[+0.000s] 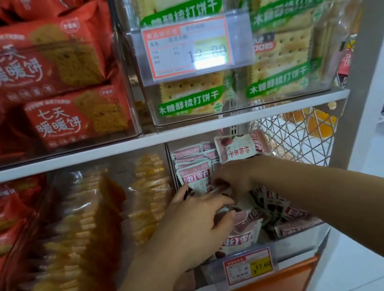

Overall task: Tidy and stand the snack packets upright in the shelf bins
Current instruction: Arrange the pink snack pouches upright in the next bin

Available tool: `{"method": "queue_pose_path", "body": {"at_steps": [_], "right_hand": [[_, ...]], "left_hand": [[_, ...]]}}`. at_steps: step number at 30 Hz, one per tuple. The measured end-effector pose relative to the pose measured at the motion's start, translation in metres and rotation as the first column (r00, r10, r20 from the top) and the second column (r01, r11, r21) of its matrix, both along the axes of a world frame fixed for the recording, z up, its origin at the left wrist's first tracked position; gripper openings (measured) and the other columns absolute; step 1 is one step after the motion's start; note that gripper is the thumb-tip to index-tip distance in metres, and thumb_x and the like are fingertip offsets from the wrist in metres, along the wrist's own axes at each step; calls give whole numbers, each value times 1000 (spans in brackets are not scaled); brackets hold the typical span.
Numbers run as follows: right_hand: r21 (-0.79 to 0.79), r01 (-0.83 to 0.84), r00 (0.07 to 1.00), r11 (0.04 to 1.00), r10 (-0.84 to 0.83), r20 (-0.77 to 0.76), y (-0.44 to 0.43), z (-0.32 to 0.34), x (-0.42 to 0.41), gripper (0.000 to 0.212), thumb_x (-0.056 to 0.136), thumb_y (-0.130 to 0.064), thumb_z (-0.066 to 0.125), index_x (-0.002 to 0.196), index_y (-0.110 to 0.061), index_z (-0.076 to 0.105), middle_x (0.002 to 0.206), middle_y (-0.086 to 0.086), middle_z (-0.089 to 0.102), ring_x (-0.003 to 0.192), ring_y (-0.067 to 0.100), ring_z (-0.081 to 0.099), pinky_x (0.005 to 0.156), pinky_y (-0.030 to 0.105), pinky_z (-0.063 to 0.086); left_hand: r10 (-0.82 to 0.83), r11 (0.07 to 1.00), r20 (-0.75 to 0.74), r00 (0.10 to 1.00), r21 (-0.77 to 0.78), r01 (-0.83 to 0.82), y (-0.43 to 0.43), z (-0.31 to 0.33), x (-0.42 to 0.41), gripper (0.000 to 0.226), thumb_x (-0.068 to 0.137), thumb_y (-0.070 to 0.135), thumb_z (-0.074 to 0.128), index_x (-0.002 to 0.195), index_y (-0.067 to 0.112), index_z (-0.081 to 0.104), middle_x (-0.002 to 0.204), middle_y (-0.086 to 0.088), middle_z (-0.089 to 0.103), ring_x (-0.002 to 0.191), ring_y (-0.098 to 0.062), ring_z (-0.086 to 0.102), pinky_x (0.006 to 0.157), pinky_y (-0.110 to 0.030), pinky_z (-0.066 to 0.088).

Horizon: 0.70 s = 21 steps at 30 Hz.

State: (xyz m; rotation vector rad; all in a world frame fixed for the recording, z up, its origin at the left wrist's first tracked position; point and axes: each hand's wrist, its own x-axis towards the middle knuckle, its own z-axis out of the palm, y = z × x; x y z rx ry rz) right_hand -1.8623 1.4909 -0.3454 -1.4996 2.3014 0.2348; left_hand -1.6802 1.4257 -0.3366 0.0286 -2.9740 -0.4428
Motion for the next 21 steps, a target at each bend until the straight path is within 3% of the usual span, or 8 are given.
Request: {"method": "queue_pose_path", "body": {"at_steps": [4,6,8,9,12,15,18,21], "right_hand": [[64,21,999,998,-19,-37,-2,-2,0,47,74,-22,74,115,-11,54,109,4,52,100,24,55,87,35,47],[60,14,999,998,-12,-41,-1,-3,-1,35,74,-24,75,101,-10,58,98,4,58,91,21,56,77,31,47],[-63,17,998,998,-20,-53,5,5,0,24,76,-28,73,85,-13,56,77,-1,54,76,18,52,63,27,42],[-181,27,997,983,-40,-67,10,13,0,22,78,-29,71,86,-14,57,73,-2,53,74,18,52,64,27,44],[-563,73,973,823,-183,-141,29,34,3,28,87,-33,59,107,-14,57,93,8,64,87,25,60,79,35,50],[-690,90,955,718,-258,-143,47,41,8,27,93,-29,52,112,-10,56,104,13,64,95,32,59,83,38,46],[-774,257,937,578,-345,54,65,35,12,28,94,-27,53,112,-6,56,104,17,64,96,33,59,73,31,42],[-816,417,885,400,-385,263,79,24,13,30,92,-24,56,117,-6,54,115,17,59,107,32,55,73,28,36]], "left_hand": [[-9,1000,3,1000,-8,9,-1,0,0,35,97,46,34,126,40,51,129,20,55,119,4,44,118,-33,-5],[-10,1000,10,1000,3,10,-1,-1,0,35,97,46,35,127,40,50,129,19,54,120,3,44,118,-32,-7],[-10,1000,11,1000,14,10,-1,-1,0,35,97,47,34,127,40,50,129,19,55,120,3,44,118,-31,-8],[-8,1000,11,1000,16,8,-1,-1,0,35,96,47,34,127,40,50,128,19,55,119,3,45,118,-31,-7],[-4,1000,9,1000,15,3,1,2,0,34,96,48,34,125,41,51,125,19,57,117,3,45,118,-30,-2],[-1,1000,40,999,25,0,3,6,-2,33,97,45,35,124,40,53,124,20,57,115,4,42,115,-28,2],[20,994,136,990,103,-34,2,13,-11,31,99,36,36,119,35,59,119,17,60,105,3,44,108,-27,23],[36,972,270,962,215,-96,1,21,-38,33,100,27,34,117,25,63,118,7,62,106,-7,54,90,-22,41]]}}
